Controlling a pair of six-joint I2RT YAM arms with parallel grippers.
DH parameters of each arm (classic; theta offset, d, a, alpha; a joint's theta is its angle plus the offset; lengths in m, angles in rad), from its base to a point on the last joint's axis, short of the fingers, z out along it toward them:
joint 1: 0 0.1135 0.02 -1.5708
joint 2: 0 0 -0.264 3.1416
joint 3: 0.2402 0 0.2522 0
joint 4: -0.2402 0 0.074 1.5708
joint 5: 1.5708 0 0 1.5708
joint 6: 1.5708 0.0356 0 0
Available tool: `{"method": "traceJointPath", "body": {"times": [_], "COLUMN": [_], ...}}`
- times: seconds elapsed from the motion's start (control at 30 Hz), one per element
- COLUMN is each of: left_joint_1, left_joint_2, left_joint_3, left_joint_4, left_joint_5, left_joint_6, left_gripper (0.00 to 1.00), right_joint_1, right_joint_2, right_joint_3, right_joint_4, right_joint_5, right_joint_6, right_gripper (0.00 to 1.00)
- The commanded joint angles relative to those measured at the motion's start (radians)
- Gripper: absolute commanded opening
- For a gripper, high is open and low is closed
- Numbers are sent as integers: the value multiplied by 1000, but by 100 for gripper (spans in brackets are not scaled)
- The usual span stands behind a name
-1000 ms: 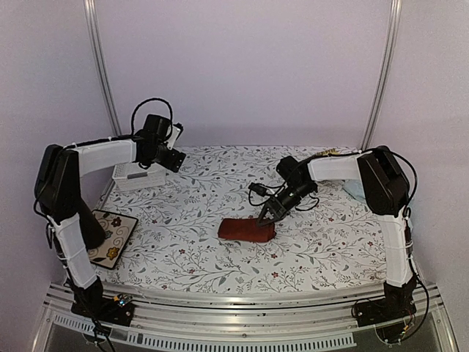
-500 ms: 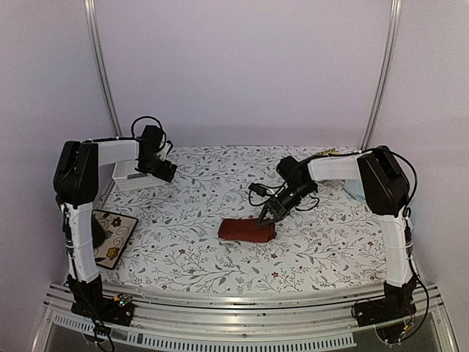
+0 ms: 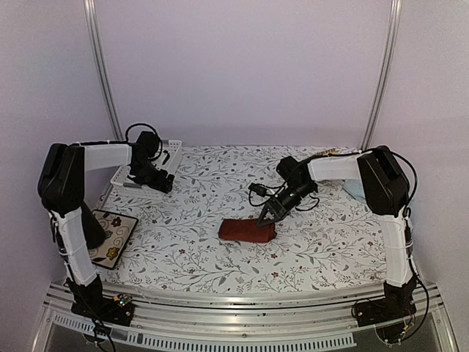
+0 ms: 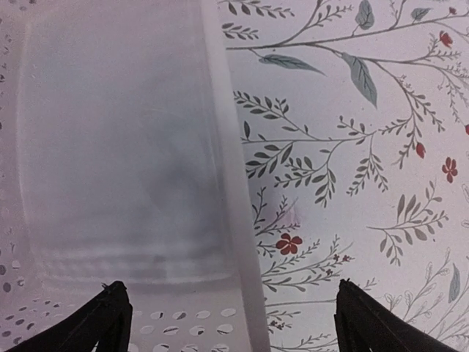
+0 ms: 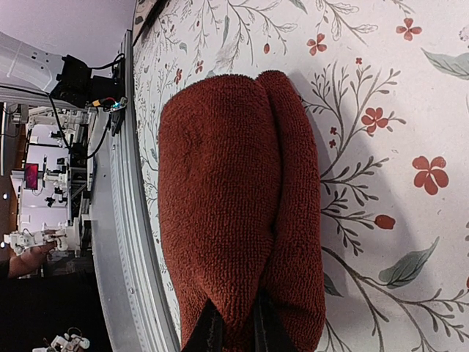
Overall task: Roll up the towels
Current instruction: Move the bin to the center of the board.
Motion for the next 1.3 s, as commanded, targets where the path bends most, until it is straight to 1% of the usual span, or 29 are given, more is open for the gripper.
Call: {"method": "traceJointPath", "body": {"times": [0.0, 0.23, 0.53, 0.8, 1.0, 1.1, 1.27], "left_joint_1": [-40, -116, -231, -314, -366, -382, -383], "left_joint_2": [-107, -172, -145, -124, -86, -108, -196], "left_joint_3": [-90, -191, -219, -176, -123, -96, -90], "left_joint_4": [-53, -63, -23, -30, 3, 3, 7], "left_joint_5": [10, 12, 86, 103, 152, 139, 108], "left_joint_6": [-72, -199, -281, -355, -426, -434, -422], "left_gripper": [97, 97, 97, 97, 97, 97, 97], "right_joint_1": [-3, -2, -3, -4, -4, -3, -4], "right_joint_2": [-50, -65, -77, -72, -55, -63, -90], "right_joint_3": [-4, -19, -33, -51, -62, -60, -46], "right_joint_4": [-5, -3, 0, 3, 6, 6, 6], "right_joint_5": [-9, 6, 12, 31, 26, 26, 27], "right_joint_6": [-16, -18, -22, -23, -28, -29, -37], "right_gripper": [2, 2, 2, 2, 2, 2, 2]}}
